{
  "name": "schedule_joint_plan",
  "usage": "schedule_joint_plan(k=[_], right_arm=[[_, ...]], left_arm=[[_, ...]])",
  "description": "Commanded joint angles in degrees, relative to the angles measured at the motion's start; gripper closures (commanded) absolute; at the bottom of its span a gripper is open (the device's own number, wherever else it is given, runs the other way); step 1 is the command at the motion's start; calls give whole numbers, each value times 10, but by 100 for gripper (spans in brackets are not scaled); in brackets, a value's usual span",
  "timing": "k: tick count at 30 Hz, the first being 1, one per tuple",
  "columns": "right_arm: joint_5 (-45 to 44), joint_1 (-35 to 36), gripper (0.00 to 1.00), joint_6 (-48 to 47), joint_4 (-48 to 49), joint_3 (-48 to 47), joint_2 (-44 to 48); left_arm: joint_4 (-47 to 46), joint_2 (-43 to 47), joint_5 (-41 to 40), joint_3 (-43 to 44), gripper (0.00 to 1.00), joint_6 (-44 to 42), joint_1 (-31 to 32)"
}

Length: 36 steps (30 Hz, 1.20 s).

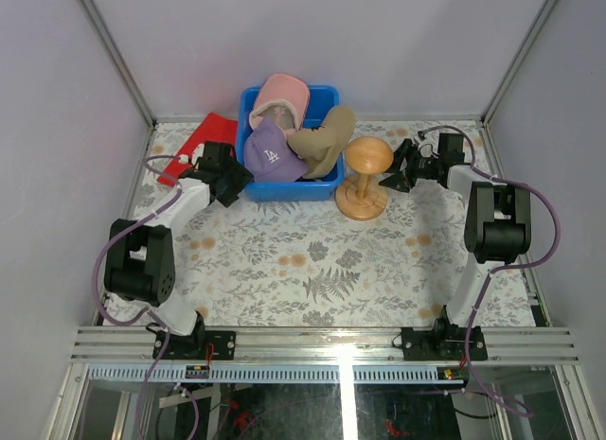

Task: Stack the hats

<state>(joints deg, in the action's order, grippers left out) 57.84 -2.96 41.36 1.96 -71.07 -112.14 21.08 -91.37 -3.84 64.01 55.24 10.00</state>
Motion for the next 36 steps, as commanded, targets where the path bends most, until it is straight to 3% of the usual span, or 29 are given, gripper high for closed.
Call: schedule_joint_plan(k=[1, 3, 4, 6, 13, 19, 26, 32, 36], right_arm=[[0, 6, 27, -5, -3, -6, 26], [-1, 6, 27, -3, -3, -3, 28], [-2, 6, 27, -3, -3, -2, 30], [-4, 6, 27, -3, -3, 2, 32], [-10, 6, 27, -16, -28, 3, 25], [-14, 6, 27, -18, -38, -5, 27], [-27, 6, 27, -23, -63, -17, 32], [-60, 6, 27, -70, -141, -66, 26], [-70, 6, 27, -59, -131, -70, 14]], left_arm=[[-30, -45, 1, 29, 37, 5, -5], [-19, -73, 0, 51, 46, -9, -9], [-14, -85, 0, 67, 63, -19, -12], [-3, -109, 3, 95, 79, -48, -16], [35, -172, 44, 170, 99, -182, -24], [49, -204, 28, 222, 100, -273, -46], [110, -312, 3, 415, 99, -343, -66], [104, -365, 32, 521, 81, -307, -87], [74, -315, 59, 465, 63, -281, -92]])
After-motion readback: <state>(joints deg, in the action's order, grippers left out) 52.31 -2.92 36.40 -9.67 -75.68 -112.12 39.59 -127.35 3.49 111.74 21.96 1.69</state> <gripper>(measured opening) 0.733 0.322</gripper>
